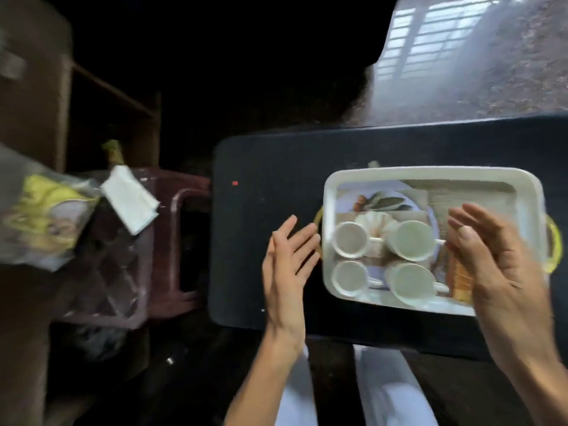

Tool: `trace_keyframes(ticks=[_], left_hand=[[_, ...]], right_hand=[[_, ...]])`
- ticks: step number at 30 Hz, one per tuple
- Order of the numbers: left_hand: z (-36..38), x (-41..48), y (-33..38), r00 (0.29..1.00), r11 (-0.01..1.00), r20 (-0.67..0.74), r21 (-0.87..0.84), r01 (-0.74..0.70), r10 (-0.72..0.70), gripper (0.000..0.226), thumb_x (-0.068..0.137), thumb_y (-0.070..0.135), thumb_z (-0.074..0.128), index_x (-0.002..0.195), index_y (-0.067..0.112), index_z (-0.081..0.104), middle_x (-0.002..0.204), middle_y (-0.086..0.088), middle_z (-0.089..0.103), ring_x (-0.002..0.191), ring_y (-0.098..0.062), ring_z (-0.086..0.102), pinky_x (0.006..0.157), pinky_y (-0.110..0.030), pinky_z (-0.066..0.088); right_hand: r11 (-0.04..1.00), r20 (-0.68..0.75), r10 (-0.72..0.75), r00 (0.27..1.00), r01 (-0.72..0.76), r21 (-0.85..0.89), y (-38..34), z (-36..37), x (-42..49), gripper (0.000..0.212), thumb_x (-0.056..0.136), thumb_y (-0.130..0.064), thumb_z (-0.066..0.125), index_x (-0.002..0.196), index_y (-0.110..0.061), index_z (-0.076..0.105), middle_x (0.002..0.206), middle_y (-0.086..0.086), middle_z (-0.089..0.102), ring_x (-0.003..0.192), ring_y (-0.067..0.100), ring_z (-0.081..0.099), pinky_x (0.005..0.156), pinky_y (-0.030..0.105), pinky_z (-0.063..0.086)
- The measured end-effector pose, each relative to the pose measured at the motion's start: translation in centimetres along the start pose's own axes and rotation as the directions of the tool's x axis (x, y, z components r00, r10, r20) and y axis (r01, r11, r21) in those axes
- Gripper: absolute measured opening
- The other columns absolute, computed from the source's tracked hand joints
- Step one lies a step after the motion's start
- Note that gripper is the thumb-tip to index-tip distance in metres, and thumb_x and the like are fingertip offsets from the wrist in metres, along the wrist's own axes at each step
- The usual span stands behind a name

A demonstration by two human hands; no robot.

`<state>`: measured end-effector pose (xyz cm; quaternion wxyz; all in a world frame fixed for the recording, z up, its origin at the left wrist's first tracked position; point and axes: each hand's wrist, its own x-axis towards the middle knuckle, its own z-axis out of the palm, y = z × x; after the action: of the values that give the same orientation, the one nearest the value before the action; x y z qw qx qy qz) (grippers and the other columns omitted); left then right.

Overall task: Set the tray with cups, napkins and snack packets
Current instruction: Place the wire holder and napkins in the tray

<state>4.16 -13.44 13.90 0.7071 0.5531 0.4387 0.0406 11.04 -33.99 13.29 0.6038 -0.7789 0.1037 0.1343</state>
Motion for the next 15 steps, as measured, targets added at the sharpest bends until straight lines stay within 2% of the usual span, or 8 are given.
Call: trace_keyframes(ticks=[3,7,9,12,15], left_hand=[[-6.4,2.2,2.2,0.986,0.996,-0.148,0.038,-0.076,0.080,0.065,0.092,0.060,0.039,0.141,0.021,0.057,0.128,-0.005,0.075,0.120,-0.015,0.071,0.105,-0.039,0.054],[-14.6,4.7,4.2,0.934,0.988,-0.321,0.047,-0.150,0.157,0.064,0.095,0.057,0.038,0.143,0.017,0.054,0.132,-0.007,0.071,0.119,-0.015,0.071,0.102,-0.039,0.056],[-18.5,6.0,4.7,0.903,0.985,-0.394,0.050,-0.165,0.171,0.051,0.104,0.047,0.037,0.140,0.016,0.056,0.132,-0.007,0.070,0.119,-0.016,0.071,0.101,-0.039,0.057],[-23.4,8.0,4.8,0.858,0.988,-0.491,0.043,-0.150,0.151,0.030,0.110,0.033,0.040,0.129,0.021,0.060,0.129,-0.007,0.069,0.119,-0.019,0.069,0.100,-0.039,0.056],[-27.0,10.4,5.0,0.830,0.994,-0.557,-0.076,-0.084,0.028,0.029,0.109,0.028,0.043,0.128,0.018,0.062,0.129,-0.007,0.068,0.121,-0.022,0.067,0.097,-0.037,0.057]], right_hand=[[1.000,0.131,-0.008,0.991,0.009,-0.012,-1.3,4.8,-0.4,0.051,0.090,-0.064,0.055,0.133,-0.037,0.057,0.132,-0.015,0.065,0.125,0.007,0.060,0.102,0.037,0.049],[0.995,0.288,-0.006,0.958,0.034,-0.093,-2.1,12.6,-0.8,0.040,0.092,-0.047,0.055,0.129,-0.032,0.059,0.123,-0.017,0.068,0.115,-0.003,0.062,0.093,0.024,0.054],[0.993,0.356,0.013,0.934,0.030,-0.114,-2.4,17.2,-1.2,0.031,0.096,-0.036,0.058,0.127,-0.031,0.060,0.119,-0.018,0.068,0.109,-0.006,0.064,0.095,0.026,0.052],[0.985,0.453,0.030,0.891,0.051,-0.166,-2.9,24.2,-1.8,0.028,0.098,-0.028,0.060,0.126,-0.025,0.063,0.115,-0.013,0.071,0.104,0.000,0.067,0.091,0.026,0.053],[0.975,0.533,0.040,0.845,0.083,-0.206,-3.6,31.4,-2.4,0.032,0.098,-0.035,0.060,0.128,-0.026,0.063,0.116,-0.011,0.070,0.102,-0.002,0.066,0.084,0.018,0.053]])
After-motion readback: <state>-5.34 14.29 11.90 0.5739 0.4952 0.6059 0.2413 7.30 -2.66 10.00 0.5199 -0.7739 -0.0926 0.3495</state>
